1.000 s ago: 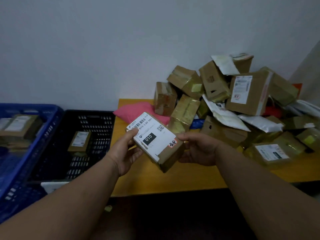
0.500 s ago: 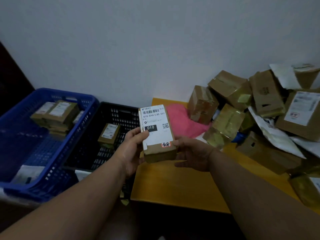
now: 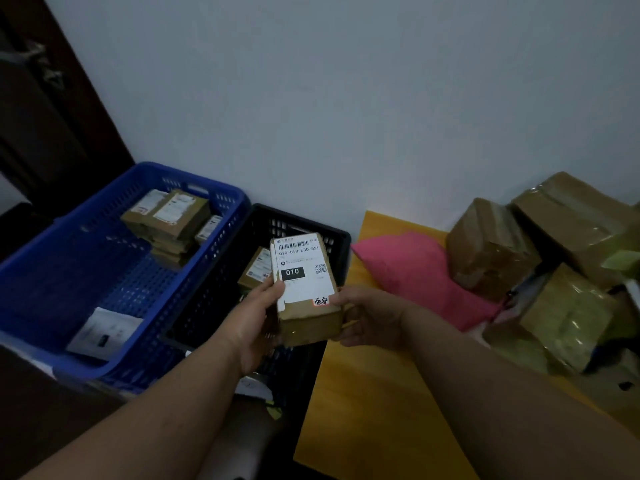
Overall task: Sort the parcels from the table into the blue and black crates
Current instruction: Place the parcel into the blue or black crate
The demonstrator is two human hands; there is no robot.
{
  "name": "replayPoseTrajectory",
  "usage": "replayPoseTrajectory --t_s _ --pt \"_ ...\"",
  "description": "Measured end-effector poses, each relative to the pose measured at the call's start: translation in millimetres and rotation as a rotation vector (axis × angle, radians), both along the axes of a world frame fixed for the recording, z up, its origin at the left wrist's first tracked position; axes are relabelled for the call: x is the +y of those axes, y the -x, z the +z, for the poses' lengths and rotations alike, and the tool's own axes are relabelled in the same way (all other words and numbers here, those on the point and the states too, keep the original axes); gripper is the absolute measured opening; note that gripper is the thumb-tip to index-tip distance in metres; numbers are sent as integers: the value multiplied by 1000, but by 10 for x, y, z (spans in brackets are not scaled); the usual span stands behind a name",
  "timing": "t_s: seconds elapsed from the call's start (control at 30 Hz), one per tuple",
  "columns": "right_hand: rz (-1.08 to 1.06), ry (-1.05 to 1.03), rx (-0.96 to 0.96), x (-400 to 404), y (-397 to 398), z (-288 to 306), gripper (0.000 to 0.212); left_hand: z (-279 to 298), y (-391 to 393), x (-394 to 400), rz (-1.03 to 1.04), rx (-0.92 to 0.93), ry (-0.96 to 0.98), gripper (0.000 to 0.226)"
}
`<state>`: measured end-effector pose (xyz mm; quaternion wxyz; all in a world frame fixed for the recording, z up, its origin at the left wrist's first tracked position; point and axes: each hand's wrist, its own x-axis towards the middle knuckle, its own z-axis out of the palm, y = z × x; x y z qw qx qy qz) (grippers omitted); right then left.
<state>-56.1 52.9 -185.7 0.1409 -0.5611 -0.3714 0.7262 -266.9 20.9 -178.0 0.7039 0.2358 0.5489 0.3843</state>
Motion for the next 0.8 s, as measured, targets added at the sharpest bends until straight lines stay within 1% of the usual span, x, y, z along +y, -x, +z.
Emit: replayPoseTrajectory --t_s 0.1,0.2,0.3,0.37,0.47,0.53,0.63,0.7,0.8 --pt "-34 103 -18 253 310 -195 76 -142 261 221 43 50 81 29" --pt "-117 178 -20 551 585 -339 53 -320 543 566 3 125 149 24" --pt "-248 242 -32 883 800 -500 37 -545 838 1000 -120 231 188 23" --pt "-330 280 -48 1140 970 -674 37 -697 1045 1289 -194 312 188 28" --pt "-408 321 -68 1417 1277 -999 40 -928 1323 1657 -328 437 198 42" --pt "-456 348 -56 1513 1478 -1198 39 -1093 1442 1868 -408 486 204 47" --pt "-492 408 -65 1604 1688 -1475 37 -1293 1461 2103 -491 486 200 44" --pt "-517 432 -73 1685 1769 -1642 37 -1411 1430 2230 -509 461 188 41" --pt "-546 440 -82 1838 1829 -1851 32 -1631 1412 2392 -526 478 149 46"
